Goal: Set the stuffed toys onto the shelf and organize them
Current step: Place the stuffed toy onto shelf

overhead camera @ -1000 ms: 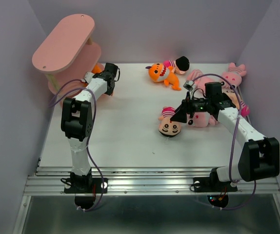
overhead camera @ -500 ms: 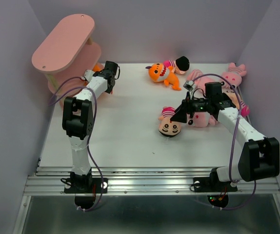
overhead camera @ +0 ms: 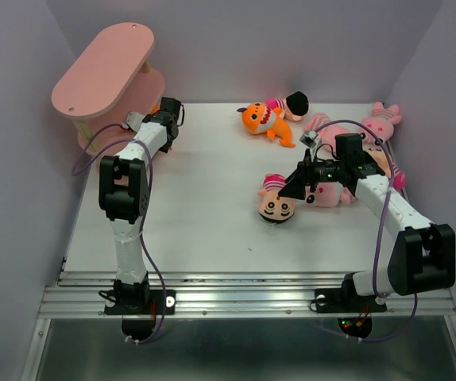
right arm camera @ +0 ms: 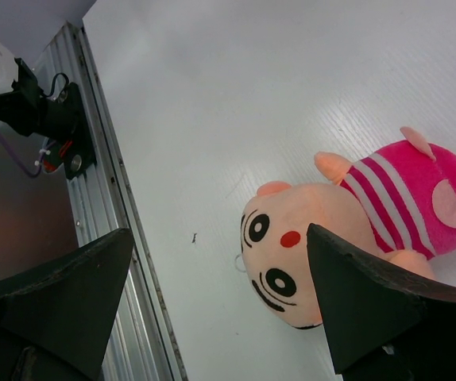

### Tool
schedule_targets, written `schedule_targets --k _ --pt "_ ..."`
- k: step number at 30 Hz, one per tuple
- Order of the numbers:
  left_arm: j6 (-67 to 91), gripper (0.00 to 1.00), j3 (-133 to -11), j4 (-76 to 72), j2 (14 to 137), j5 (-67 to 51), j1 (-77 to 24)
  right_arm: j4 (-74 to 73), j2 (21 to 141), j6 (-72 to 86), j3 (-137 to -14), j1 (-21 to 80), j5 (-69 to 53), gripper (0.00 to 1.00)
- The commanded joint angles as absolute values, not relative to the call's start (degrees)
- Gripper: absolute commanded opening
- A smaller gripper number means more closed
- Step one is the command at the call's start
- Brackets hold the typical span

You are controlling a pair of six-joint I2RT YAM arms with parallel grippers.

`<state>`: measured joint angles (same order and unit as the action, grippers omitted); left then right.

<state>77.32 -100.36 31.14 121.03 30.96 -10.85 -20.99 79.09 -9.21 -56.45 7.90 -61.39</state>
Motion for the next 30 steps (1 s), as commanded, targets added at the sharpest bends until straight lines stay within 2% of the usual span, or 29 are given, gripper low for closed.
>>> schedule_targets --k 1,13,19,21,30 --pt "75.2 0.57 -102.6 31.2 121.6 32.2 -10.3 -19.3 77.6 -9.8 -56.8 7.6 -62.8 0.95" --pt "67.0 0.81 -105.5 27.9 122.5 29.5 -9.8 -19.3 77.7 -9.8 -56.8 7.0 -62.9 0.95" --pt "58.8 0.83 -102.8 20.3 119.6 25.6 -9.9 -19.3 77.8 -9.8 -56.8 7.0 -63.1 0.95" --pt "56.3 0.87 -100.8 18.7 118.0 24.4 -9.9 -19.3 77.8 -9.8 -56.8 7.0 -63.1 0.95" --pt "53.2 0.85 -96.9 18.5 116.3 24.3 -10.0 -19.4 77.5 -9.8 -56.8 7.0 -63.3 0.95"
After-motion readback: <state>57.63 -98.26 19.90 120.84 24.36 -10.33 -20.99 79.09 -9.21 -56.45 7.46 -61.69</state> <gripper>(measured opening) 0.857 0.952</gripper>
